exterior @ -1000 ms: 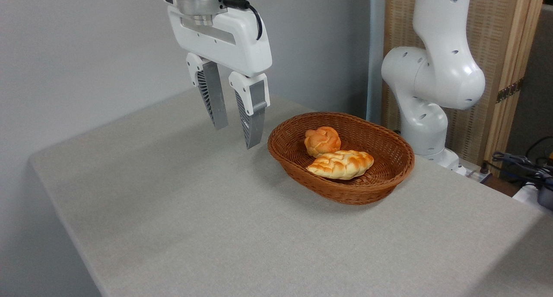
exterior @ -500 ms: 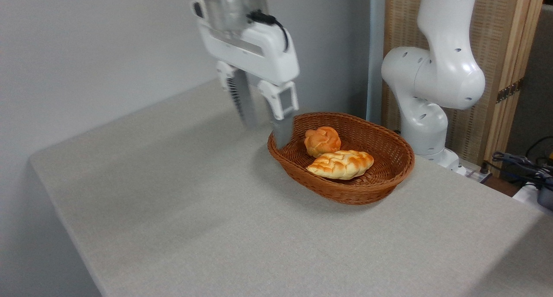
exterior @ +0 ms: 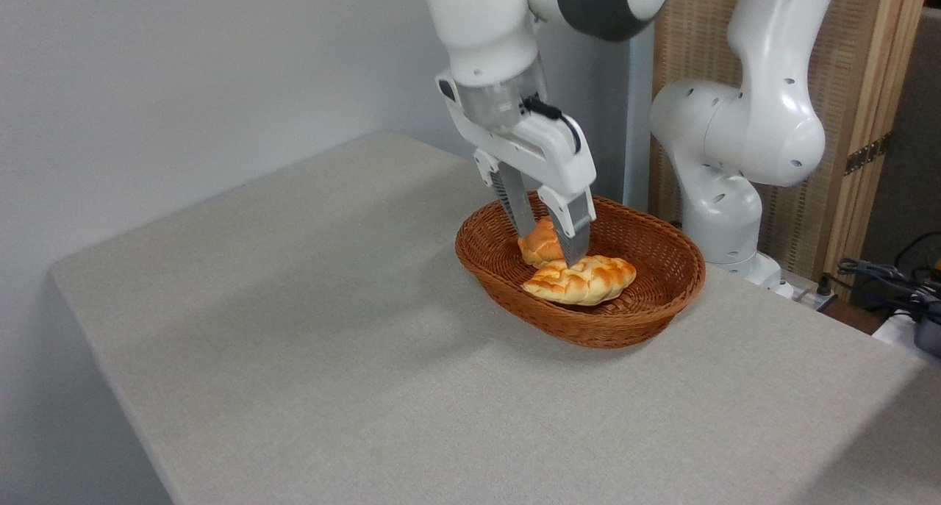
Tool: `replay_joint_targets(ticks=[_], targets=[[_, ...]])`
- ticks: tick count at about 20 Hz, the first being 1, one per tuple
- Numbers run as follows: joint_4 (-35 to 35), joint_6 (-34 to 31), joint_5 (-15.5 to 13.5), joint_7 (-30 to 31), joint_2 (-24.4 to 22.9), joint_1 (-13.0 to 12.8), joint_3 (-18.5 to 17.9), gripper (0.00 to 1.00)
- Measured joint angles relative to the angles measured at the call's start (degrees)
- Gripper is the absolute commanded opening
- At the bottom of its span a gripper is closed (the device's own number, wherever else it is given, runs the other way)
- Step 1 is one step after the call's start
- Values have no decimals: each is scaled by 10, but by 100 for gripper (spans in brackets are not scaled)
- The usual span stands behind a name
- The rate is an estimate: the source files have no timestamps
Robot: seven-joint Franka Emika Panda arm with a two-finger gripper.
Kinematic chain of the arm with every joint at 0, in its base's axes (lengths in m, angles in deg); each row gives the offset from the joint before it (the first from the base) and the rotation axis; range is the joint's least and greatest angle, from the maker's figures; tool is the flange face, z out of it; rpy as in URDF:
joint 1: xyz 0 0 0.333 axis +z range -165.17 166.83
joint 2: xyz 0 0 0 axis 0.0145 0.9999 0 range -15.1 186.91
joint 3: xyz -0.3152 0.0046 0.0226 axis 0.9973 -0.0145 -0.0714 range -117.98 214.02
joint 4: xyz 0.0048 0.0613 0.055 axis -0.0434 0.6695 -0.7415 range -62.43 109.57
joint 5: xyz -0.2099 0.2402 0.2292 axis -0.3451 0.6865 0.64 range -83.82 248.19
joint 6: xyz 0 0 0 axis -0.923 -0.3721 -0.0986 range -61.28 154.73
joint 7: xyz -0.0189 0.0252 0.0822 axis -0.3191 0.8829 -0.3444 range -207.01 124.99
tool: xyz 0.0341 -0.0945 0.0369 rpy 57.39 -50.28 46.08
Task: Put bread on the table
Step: 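Close the gripper on the braided bread loaf in the basket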
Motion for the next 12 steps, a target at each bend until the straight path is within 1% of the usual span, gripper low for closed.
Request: replay_joint_targets(ticks=[4, 9, 10, 11, 12], targets=[[28, 11, 19, -2, 1, 0, 0, 100], [64, 50, 35, -2, 2, 0, 0, 100], [71, 58, 36, -2, 2, 0, 0, 99], [77, 66, 37, -2, 2, 0, 0, 86], [84, 72, 38, -2, 2, 0, 1, 71]])
